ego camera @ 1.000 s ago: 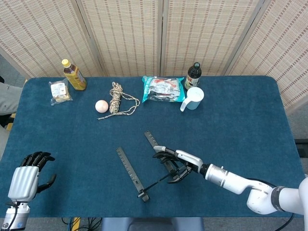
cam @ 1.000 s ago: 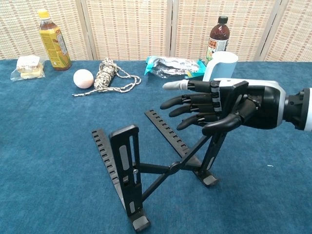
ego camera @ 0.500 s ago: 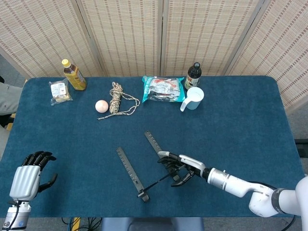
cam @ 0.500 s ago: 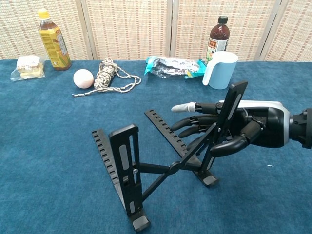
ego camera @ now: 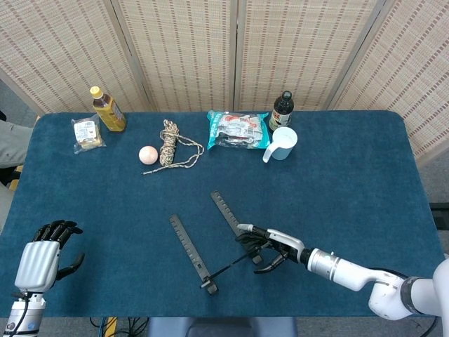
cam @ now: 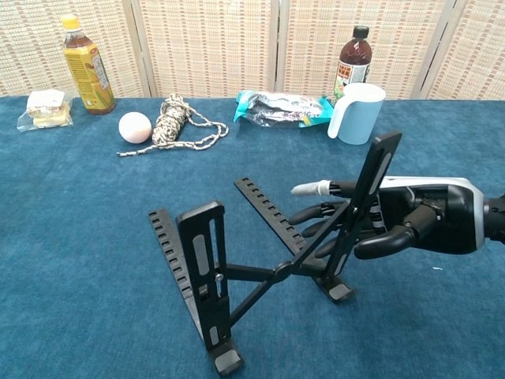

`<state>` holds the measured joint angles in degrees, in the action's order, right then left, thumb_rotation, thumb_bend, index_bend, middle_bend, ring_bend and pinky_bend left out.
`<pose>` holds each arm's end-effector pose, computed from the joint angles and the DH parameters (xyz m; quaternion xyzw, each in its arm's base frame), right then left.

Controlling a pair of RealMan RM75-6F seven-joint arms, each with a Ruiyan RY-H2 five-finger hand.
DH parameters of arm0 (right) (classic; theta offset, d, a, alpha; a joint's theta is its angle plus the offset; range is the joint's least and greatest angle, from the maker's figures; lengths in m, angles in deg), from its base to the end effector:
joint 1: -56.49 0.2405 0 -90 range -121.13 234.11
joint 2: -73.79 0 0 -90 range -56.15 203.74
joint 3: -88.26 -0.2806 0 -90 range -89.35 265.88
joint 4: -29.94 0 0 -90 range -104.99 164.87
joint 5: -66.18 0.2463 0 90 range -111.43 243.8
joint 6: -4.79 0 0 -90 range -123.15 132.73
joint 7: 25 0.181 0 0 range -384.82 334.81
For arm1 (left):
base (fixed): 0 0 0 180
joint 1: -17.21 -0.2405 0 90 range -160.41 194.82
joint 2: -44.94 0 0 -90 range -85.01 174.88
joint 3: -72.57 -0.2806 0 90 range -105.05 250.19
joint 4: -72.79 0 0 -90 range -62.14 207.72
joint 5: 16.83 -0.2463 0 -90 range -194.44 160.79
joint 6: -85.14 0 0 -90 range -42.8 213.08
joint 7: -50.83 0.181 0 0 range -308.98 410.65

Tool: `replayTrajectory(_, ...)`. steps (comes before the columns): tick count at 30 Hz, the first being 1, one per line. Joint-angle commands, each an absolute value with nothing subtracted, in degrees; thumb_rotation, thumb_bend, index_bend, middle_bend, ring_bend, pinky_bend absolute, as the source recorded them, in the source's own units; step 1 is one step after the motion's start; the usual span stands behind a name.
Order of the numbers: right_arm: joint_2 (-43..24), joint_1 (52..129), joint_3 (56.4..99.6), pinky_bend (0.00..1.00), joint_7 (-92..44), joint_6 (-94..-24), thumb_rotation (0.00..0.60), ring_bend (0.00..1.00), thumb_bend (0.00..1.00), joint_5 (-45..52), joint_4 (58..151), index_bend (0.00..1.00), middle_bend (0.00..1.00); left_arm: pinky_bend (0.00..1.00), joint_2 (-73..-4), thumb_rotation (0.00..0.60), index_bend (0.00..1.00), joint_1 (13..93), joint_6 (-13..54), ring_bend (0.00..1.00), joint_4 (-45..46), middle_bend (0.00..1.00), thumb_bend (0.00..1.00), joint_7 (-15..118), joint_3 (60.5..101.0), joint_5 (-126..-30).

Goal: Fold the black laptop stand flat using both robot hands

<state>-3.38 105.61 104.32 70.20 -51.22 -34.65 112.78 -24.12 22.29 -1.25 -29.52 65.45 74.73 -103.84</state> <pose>-0.2092 -0.3108 -0.0599 -0.4865 0.8072 -0.3294 0.0572 -0.2895 0.2163 0.0939 -0.6038 -0.3809 -0.3977 0.5763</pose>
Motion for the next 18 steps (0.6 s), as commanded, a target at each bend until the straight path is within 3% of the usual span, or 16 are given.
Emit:
replayTrajectory(1, -3.04, 105.74, 105.14, 0.21, 72.39, -51.7, 0.6, 0.12, 0.0, -35.31, 112.78, 0.0, 0.18, 0.17, -24.12, 0.6, 0.34, 22.32, -1.25, 0.17, -29.48, 0.25, 0.25, 65.39, 74.76, -103.84)
replayTrajectory(8, -2.86, 105.69, 105.89, 0.21, 74.7, -52.81, 0.6, 0.12, 0.0, -35.93, 112.19, 0.0, 0.18, 0.17, -24.03, 0.6, 0.34, 22.78, -0.58, 0.17, -29.07, 0.25, 0.25, 64.83, 74.84, -103.82)
replayTrajectory(18, 0.66, 104.0, 102.84, 0.21, 70.64, -58.64, 0.6, 0.12, 0.0, -34.27, 114.71, 0.0, 0.18, 0.17, -21.91, 0.6, 0.33, 27.71, 7.58, 0.17, -26.3, 0.27, 0.25, 56.36, 75.18, -103.96)
